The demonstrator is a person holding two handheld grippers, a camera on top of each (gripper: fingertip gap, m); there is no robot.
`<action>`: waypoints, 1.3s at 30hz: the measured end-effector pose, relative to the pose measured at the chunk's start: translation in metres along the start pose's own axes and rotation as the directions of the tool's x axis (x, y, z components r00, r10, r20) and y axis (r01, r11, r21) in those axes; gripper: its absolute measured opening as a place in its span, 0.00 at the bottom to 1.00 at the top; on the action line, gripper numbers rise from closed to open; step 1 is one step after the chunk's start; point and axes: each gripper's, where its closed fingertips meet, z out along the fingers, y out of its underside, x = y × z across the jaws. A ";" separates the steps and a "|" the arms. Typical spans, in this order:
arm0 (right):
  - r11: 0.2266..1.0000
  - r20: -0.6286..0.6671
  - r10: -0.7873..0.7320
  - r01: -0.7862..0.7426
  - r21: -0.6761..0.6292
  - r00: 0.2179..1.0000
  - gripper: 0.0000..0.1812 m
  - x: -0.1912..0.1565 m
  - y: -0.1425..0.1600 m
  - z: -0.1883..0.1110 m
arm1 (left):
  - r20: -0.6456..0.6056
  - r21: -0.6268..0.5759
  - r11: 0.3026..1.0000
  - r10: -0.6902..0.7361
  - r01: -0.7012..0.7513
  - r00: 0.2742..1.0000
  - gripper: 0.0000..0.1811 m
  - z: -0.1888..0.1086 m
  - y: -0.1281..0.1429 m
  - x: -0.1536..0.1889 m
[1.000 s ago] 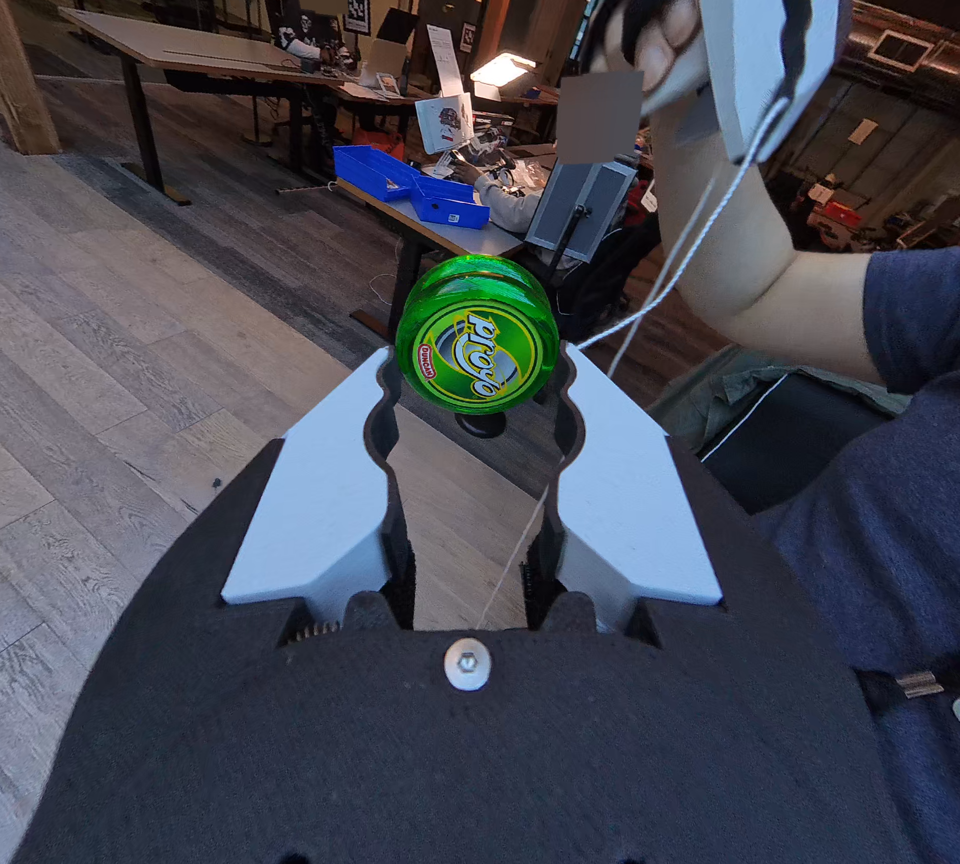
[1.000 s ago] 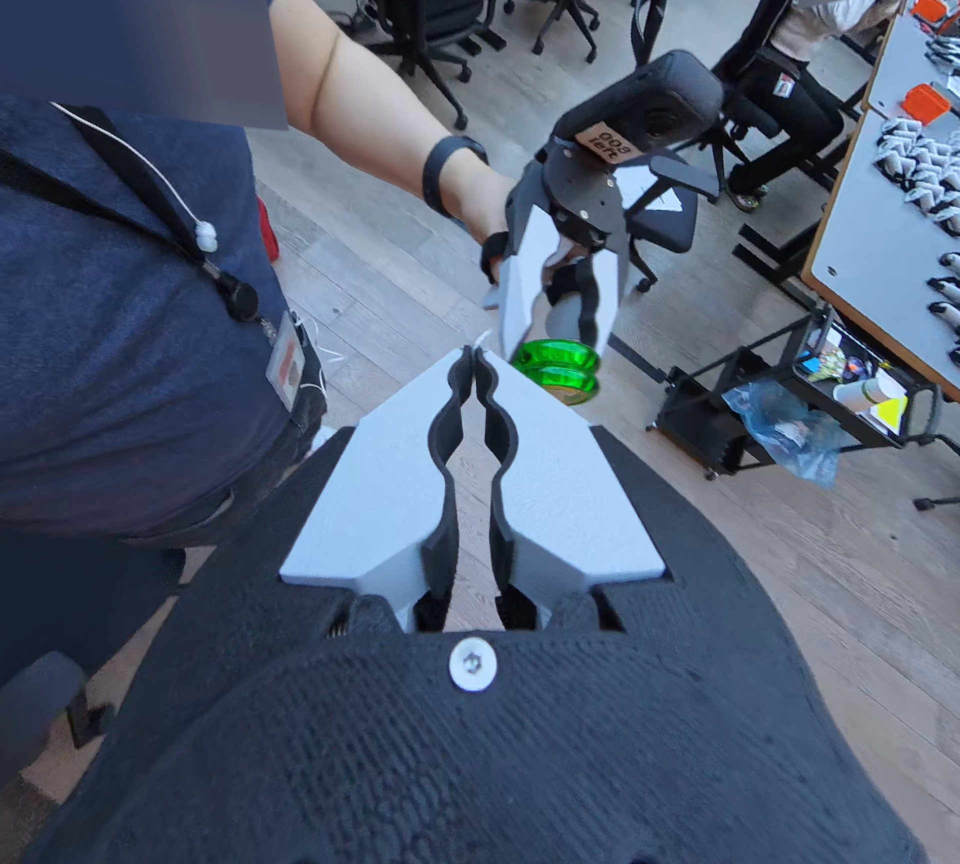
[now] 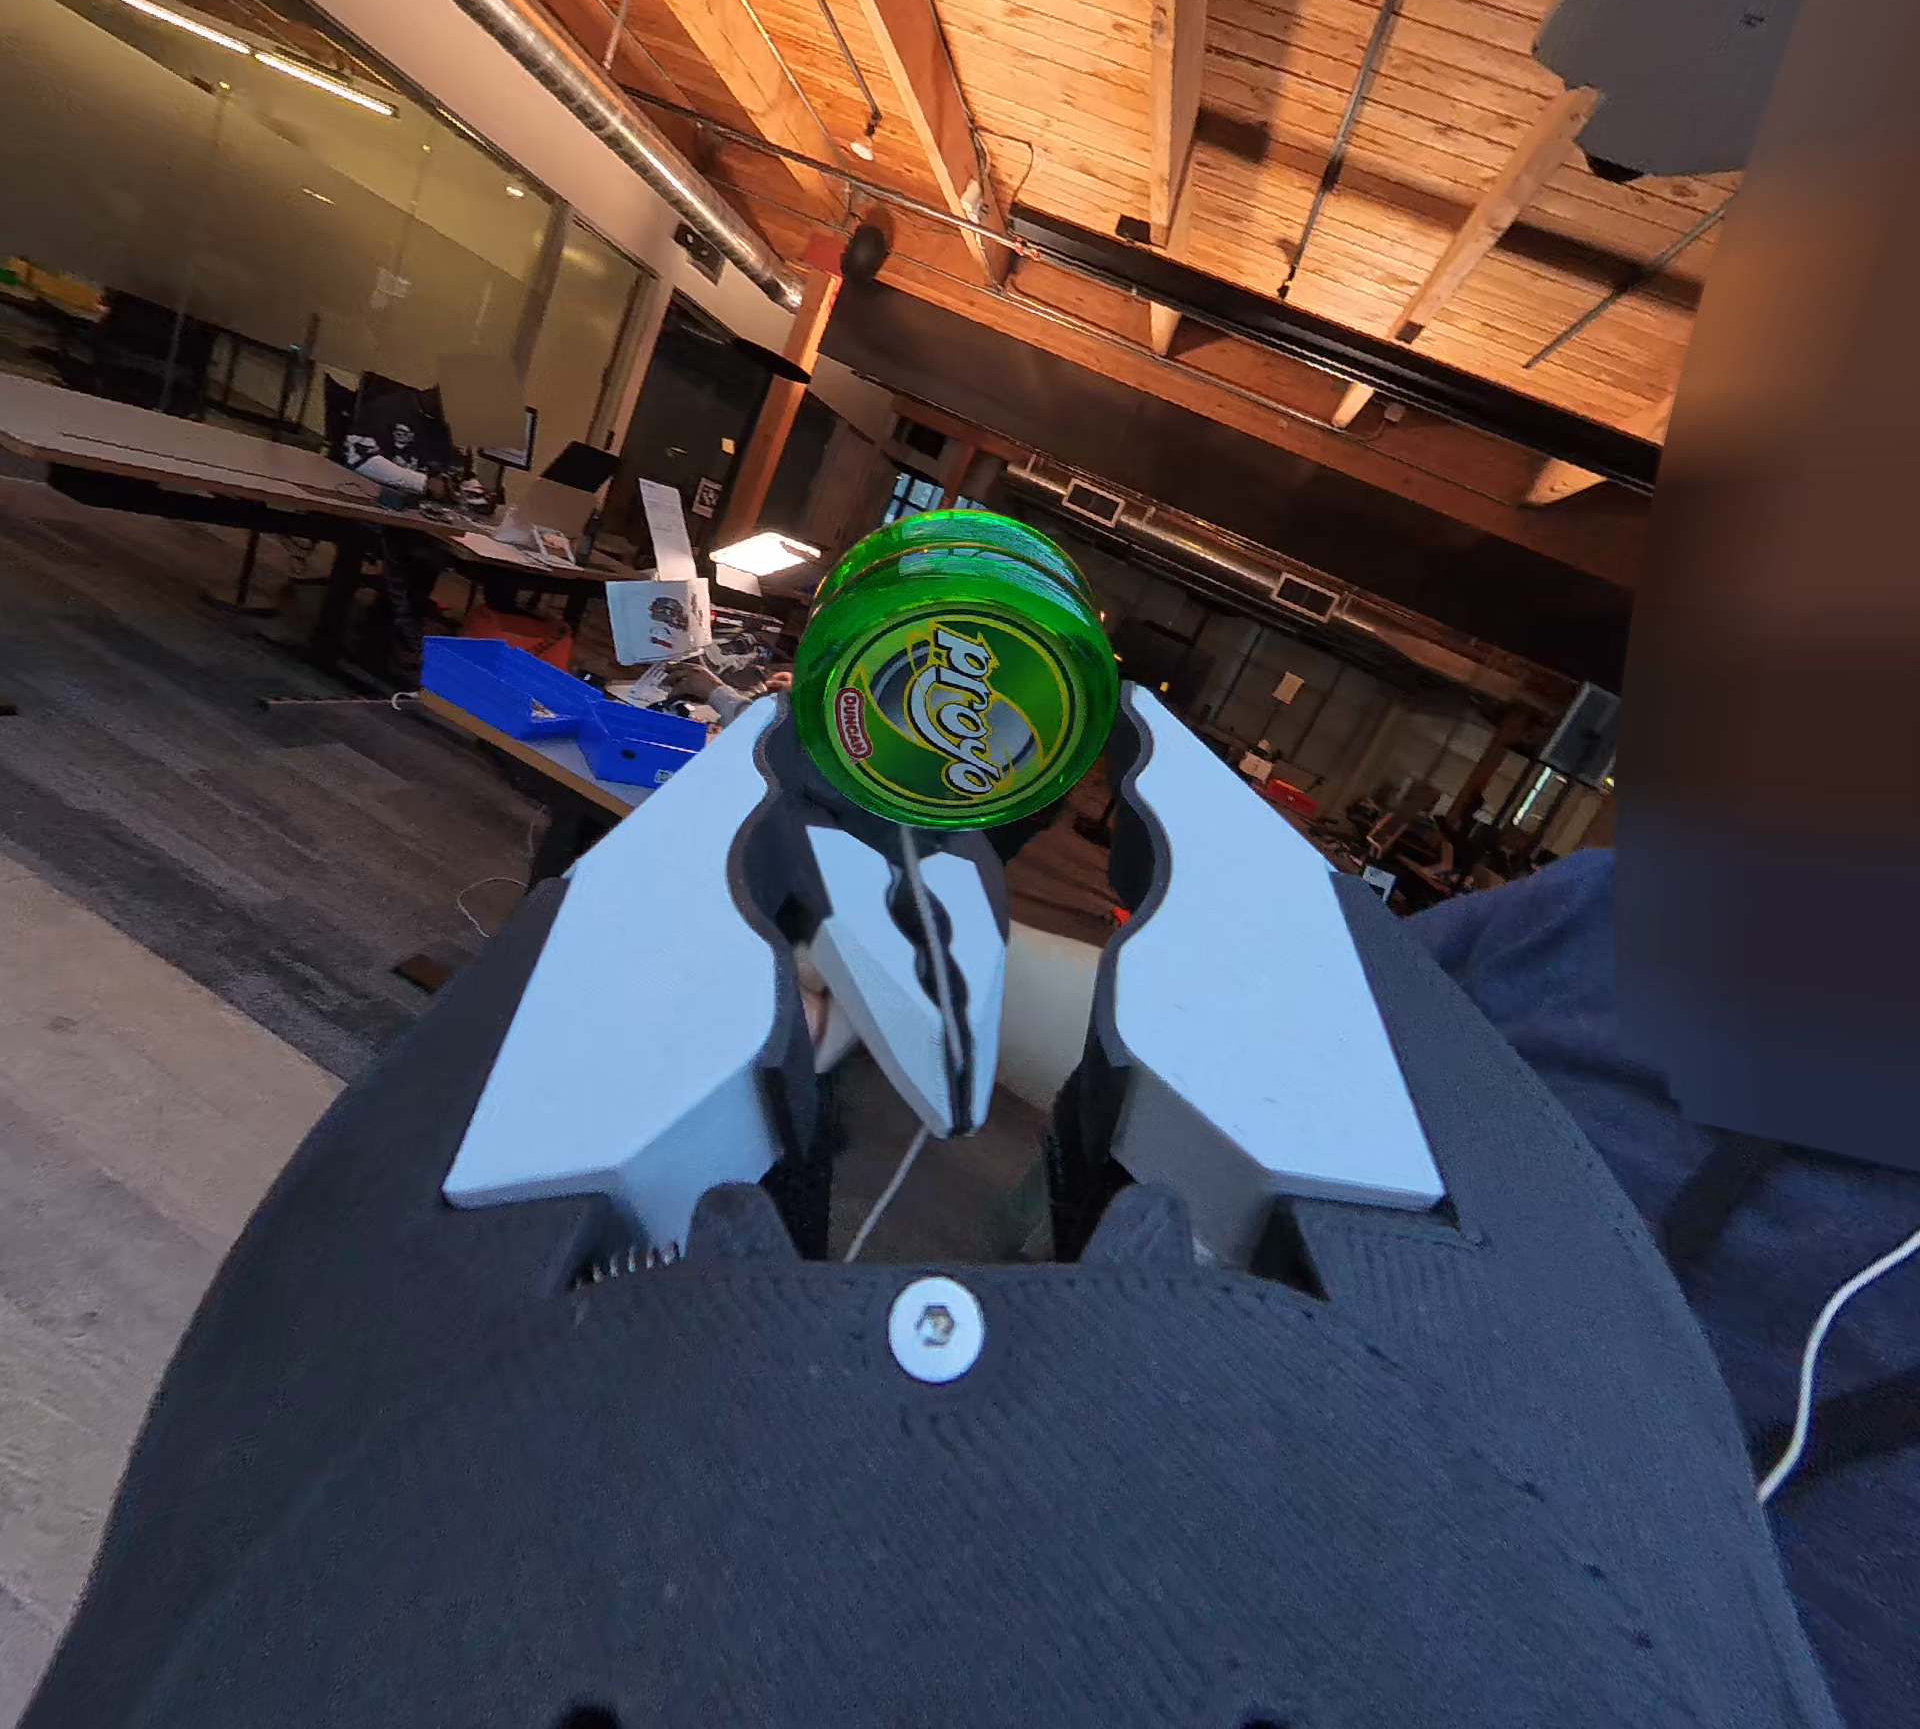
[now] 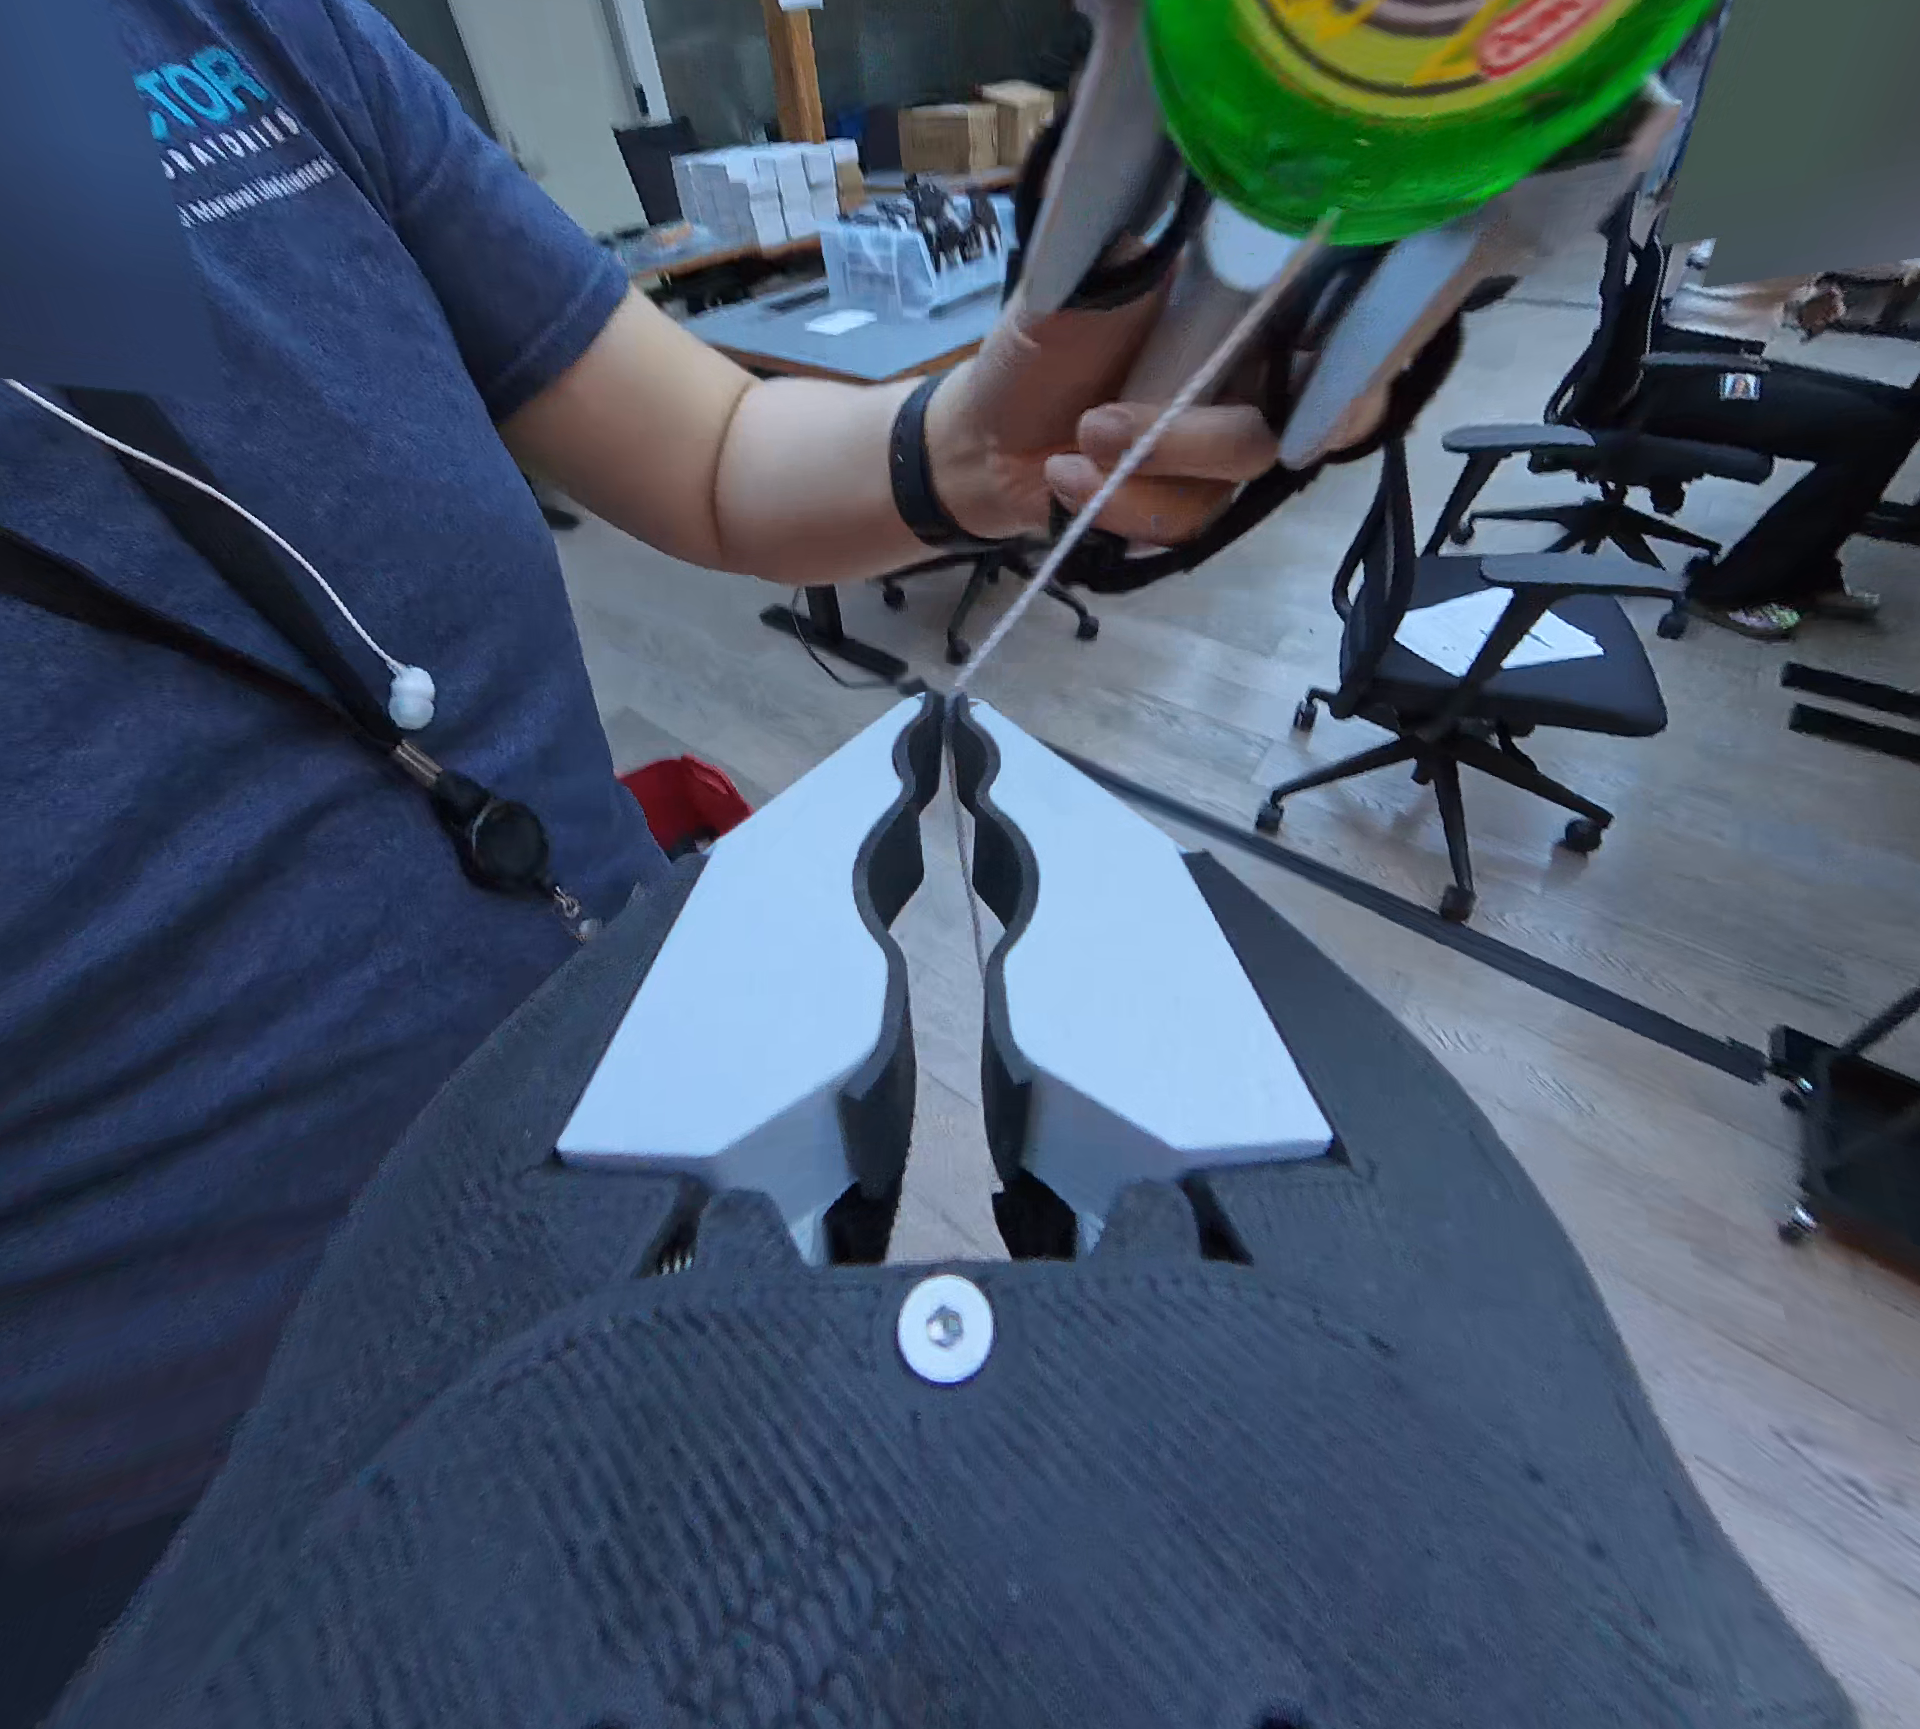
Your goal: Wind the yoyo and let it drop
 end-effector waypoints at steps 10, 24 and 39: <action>0.931 0.124 0.021 -0.064 0.358 0.992 0.00 -0.040 -0.070 -0.015 | 0.263 -0.195 0.974 0.166 -0.117 0.950 0.32 -0.014 0.030 -0.054; 0.997 -0.137 -0.017 0.006 -0.078 0.990 0.00 0.026 -0.088 -0.055 | 0.119 -0.432 0.897 0.161 -0.095 0.980 0.32 0.002 0.103 -0.027; 0.975 0.011 0.157 -0.153 -0.163 0.988 0.00 0.023 0.012 -0.024 | -0.027 -0.073 0.997 -0.037 0.035 0.999 0.32 0.008 0.041 0.012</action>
